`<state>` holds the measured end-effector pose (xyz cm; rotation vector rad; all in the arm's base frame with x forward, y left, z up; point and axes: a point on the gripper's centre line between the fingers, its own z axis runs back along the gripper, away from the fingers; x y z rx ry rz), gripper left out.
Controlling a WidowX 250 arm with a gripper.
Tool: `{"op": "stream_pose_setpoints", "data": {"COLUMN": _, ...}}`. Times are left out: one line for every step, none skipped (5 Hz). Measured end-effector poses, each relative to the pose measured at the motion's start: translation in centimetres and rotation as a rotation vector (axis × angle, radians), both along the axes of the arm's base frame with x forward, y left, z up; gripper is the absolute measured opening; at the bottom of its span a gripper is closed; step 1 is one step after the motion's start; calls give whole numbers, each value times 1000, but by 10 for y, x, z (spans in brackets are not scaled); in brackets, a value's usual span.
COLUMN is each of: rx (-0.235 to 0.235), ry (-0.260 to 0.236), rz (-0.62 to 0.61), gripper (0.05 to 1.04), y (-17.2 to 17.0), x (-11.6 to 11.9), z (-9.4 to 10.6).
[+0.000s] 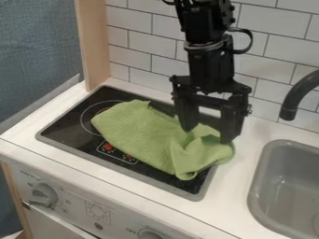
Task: Unfold the cloth from right to left
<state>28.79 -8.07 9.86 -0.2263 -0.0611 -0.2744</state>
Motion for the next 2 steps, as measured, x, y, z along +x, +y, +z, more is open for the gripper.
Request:
{"op": "stream_pose_setpoints", "data": {"rx": 4, "ry": 32, "rz": 10, "gripper": 998, "y": 0, "x": -3, "z": -8}}
{"op": "stream_pose_setpoints", "data": {"rx": 9, "ry": 51, "rz": 124, "gripper": 998, "y": 0, "x": -1, "z": -9}}
